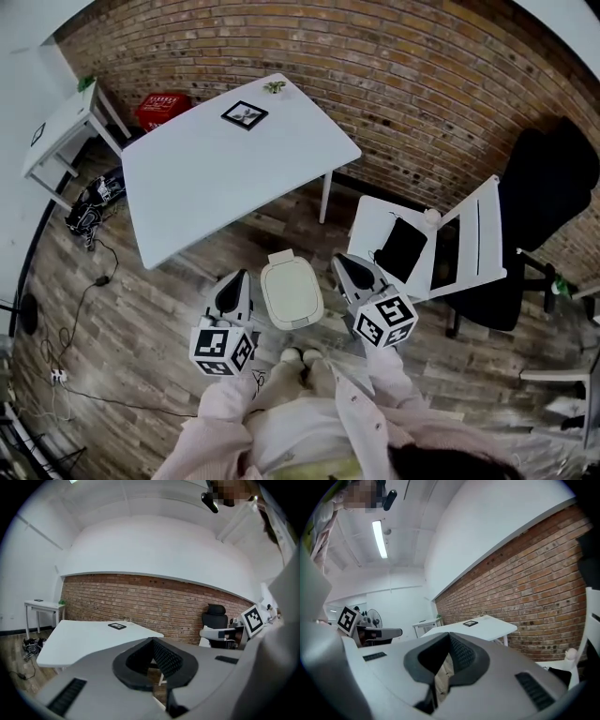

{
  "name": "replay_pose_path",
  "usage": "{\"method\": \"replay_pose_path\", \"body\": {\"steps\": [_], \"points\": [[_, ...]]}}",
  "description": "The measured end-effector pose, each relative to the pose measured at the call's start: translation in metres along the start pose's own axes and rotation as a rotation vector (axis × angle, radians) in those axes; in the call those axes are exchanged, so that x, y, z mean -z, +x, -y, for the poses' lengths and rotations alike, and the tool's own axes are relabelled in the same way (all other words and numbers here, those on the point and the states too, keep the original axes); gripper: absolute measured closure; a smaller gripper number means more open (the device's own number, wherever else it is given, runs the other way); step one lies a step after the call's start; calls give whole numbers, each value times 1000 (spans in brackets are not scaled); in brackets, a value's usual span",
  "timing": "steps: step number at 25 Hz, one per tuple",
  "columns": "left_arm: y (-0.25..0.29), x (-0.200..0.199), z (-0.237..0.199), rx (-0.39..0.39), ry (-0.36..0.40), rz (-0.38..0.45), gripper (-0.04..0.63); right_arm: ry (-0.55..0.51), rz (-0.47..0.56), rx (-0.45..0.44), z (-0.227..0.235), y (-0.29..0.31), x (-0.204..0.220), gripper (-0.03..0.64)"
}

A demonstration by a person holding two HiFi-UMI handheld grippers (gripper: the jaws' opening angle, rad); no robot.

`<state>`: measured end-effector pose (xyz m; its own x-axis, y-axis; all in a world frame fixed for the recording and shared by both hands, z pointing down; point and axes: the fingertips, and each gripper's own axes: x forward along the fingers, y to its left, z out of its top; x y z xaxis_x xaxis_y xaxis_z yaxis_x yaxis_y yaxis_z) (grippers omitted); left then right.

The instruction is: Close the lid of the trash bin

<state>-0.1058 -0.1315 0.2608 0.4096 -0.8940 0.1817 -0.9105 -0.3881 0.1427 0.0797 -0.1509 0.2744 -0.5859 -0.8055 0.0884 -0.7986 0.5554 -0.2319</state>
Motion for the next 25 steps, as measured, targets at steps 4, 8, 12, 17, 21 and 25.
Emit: {"method": "replay_pose_path", "body": {"steps": [4, 8, 12, 17, 21, 25], "points": [[-2, -20, -4, -3, 26, 40, 603, -24, 48, -2, 0, -1, -24, 612], [-7, -35, -11, -19, 44, 73, 603, -40, 86, 2, 0, -1, -41, 614], [-11, -44, -17, -39, 59, 96, 603, -49, 108, 1, 1, -2, -50, 612], [-12, -47, -20, -52, 64, 108, 603, -59, 113, 6, 3, -4, -55, 612], [-11, -46, -23, -57, 55, 107, 603, -64, 111, 11, 5, -4, -55, 614], [-10, -43, -23, -58, 56, 103, 603, -66, 106, 16, 4, -5, -51, 614]]}}
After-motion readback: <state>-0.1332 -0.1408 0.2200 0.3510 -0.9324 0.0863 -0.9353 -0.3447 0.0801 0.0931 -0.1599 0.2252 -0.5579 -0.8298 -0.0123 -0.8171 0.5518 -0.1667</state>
